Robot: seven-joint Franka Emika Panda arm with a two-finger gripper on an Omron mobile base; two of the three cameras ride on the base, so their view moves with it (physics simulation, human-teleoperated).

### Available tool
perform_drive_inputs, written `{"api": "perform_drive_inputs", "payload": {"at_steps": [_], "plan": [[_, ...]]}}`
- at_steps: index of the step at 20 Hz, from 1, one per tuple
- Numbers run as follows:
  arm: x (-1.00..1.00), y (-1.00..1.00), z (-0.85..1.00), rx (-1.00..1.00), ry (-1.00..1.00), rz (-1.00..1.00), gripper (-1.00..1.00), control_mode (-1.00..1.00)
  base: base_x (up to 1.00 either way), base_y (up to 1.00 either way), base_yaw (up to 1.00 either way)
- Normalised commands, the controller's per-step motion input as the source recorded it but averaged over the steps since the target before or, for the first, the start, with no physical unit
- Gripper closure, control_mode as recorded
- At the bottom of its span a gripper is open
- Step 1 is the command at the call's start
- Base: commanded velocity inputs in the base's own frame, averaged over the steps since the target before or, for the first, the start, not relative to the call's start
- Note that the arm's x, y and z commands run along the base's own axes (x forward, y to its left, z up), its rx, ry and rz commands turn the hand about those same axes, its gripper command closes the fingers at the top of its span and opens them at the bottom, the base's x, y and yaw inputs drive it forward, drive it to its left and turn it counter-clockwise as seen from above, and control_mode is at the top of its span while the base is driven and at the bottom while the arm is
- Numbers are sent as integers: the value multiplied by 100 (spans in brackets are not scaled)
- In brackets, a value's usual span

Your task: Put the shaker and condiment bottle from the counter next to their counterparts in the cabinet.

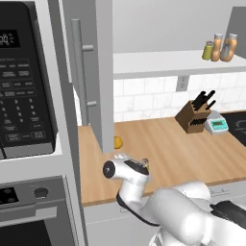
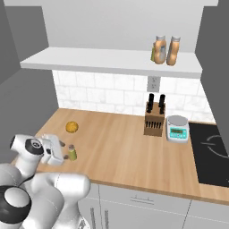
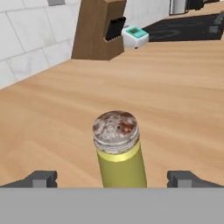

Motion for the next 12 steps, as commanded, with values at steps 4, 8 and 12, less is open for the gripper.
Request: {"api": "perform_drive_inputs", "payload": {"at_steps": [4, 8, 12], "plan": [[24, -38, -17, 4, 0, 0, -100, -100, 0, 0, 0], [25, -41, -18, 4, 0, 0, -100, -100, 0, 0, 0], [30, -16, -41, 0, 0, 0, 100, -100, 0, 0, 0]]}}
